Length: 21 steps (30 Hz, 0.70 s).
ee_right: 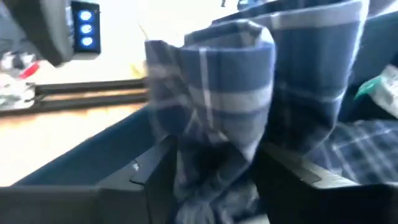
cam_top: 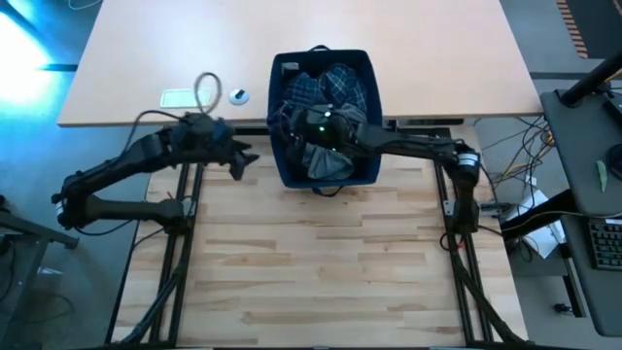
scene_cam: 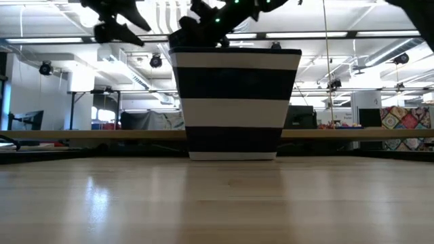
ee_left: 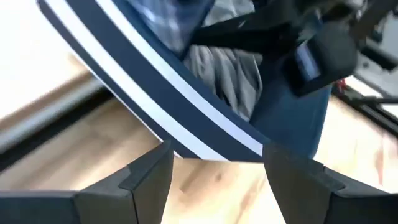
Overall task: Fold Laundry from Bin
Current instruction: Remove the blue patterned pants from the blue laundry bin
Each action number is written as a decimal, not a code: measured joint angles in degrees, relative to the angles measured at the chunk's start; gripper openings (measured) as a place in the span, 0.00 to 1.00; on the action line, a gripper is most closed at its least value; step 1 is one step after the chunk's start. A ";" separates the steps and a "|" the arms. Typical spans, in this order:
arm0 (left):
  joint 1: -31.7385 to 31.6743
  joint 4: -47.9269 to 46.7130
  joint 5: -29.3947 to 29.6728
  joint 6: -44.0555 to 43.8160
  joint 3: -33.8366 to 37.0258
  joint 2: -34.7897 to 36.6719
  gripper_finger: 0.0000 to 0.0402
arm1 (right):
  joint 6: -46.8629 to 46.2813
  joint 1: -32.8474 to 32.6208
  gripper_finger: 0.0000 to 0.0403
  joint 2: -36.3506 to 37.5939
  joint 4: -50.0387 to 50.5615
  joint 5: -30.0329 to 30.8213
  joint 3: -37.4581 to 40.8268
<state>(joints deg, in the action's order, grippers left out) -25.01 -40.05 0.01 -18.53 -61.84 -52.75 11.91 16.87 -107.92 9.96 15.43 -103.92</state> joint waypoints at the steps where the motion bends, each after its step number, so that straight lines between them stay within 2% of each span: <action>1: -0.03 0.61 0.15 -0.10 -0.15 0.84 0.57 | -0.42 0.13 0.39 -0.97 0.10 1.09 -1.29; 3: -0.02 1.50 0.17 -0.65 -0.20 2.28 0.57 | -1.37 0.43 0.30 -2.91 0.76 3.18 -4.23; 6: 0.00 1.68 0.96 -1.26 0.24 3.44 0.57 | -1.53 0.65 0.10 -4.86 4.25 4.34 -9.09; 7: 0.00 1.65 1.01 -1.34 0.45 3.59 0.57 | -0.72 0.63 0.06 -4.96 4.99 4.32 -10.57; 12: 0.10 5.09 1.05 0.72 0.63 3.59 0.57 | 2.57 -0.77 0.02 -3.28 7.87 4.76 -17.89; 21: 0.07 22.62 1.07 12.49 0.63 0.74 0.58 | 4.36 -4.54 0.02 1.77 10.75 3.58 -27.86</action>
<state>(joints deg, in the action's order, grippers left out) -24.95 -17.43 1.08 -6.04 -61.21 -52.02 16.27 12.34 -106.15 20.72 19.01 -131.78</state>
